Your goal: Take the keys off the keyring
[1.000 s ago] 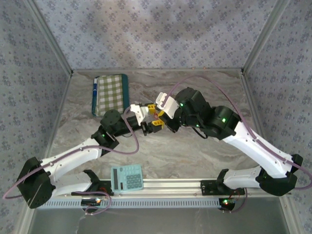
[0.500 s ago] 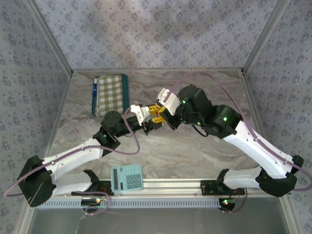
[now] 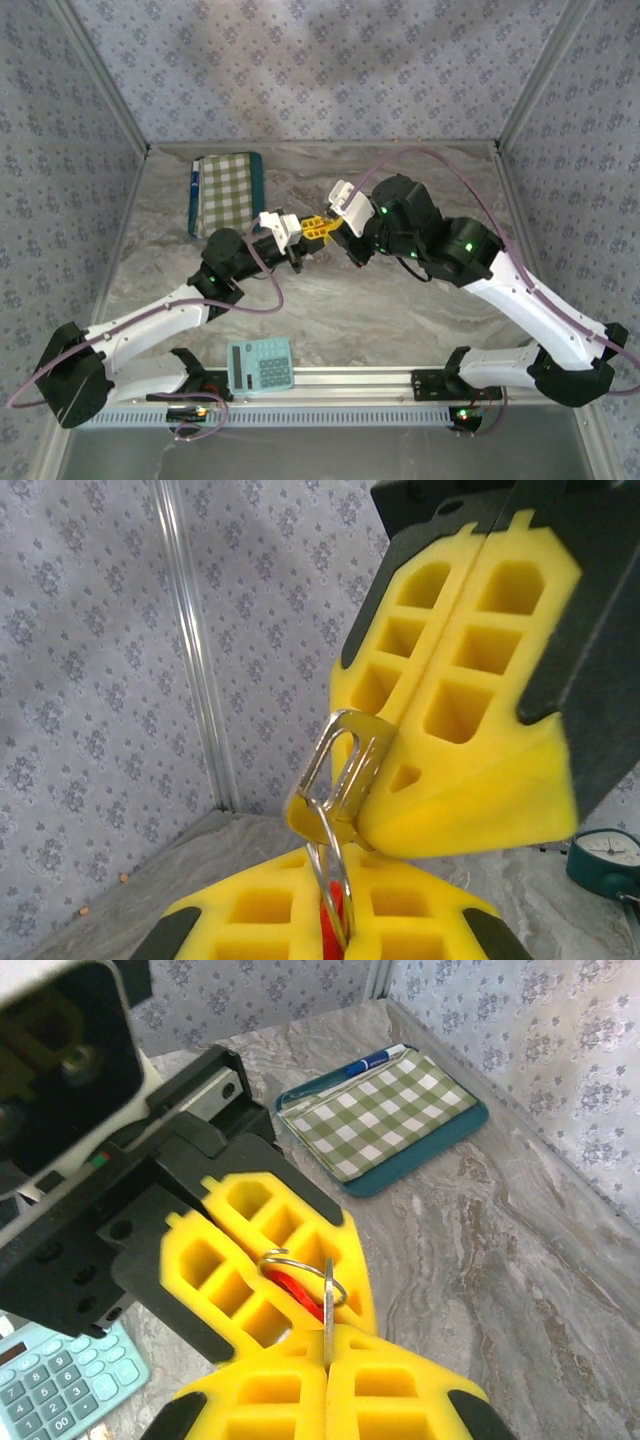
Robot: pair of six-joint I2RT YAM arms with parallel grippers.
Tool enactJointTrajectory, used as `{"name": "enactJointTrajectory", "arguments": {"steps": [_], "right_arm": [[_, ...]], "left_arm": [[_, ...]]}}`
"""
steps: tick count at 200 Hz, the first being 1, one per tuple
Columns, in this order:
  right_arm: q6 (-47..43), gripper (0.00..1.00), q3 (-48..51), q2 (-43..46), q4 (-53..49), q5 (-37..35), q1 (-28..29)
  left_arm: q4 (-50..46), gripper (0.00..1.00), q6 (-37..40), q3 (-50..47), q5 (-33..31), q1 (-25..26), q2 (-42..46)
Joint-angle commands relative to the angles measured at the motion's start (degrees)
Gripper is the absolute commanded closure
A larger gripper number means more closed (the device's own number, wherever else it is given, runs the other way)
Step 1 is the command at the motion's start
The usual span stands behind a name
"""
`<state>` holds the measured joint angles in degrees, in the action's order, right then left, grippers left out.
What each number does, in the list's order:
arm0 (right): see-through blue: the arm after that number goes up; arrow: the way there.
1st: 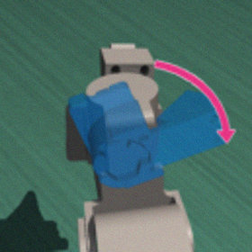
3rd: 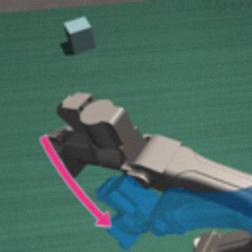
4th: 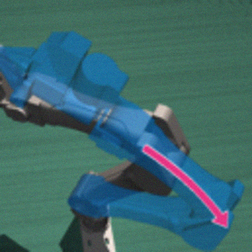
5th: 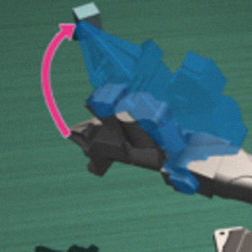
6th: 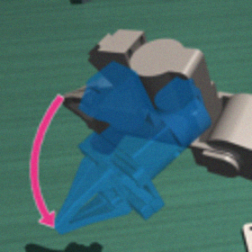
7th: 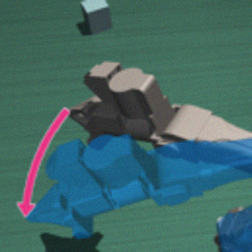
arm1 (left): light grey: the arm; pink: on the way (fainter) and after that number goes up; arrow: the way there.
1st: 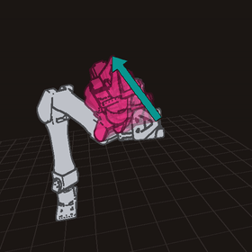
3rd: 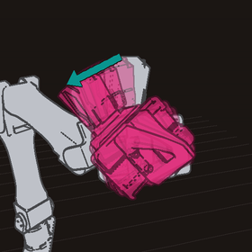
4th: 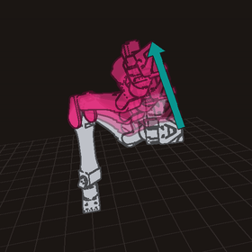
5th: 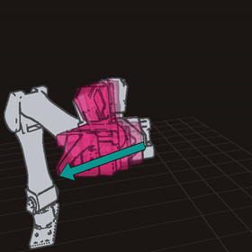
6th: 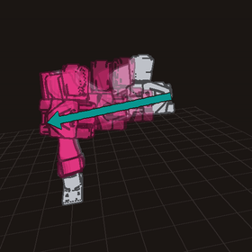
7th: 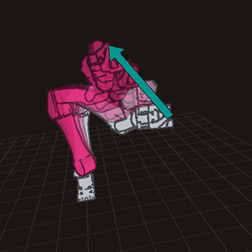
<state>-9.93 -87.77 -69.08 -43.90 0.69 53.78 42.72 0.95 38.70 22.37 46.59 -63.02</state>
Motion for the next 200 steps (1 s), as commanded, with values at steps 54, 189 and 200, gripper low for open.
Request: {"name": "enactJointTrajectory", "arguments": {"steps": [54,189,200], "right_arm": [[-13.6,1.00,8.0,4.5,0.8,-9.9,3.3],[-32.6,1.00,17.8,9.9,2.7,-18.2,11.4],[-33.5,1.00,18.1,9.7,2.0,-17.7,11.9]], "left_arm": [[-7.4,1.00,-0.2,2.6,2.7,-2.7,4.3],[-17.0,1.00,-7.3,9.7,11.1,-7.5,3.5],[-17.6,1.00,-7.5,10.3,11.2,-7.6,3.3]]}}
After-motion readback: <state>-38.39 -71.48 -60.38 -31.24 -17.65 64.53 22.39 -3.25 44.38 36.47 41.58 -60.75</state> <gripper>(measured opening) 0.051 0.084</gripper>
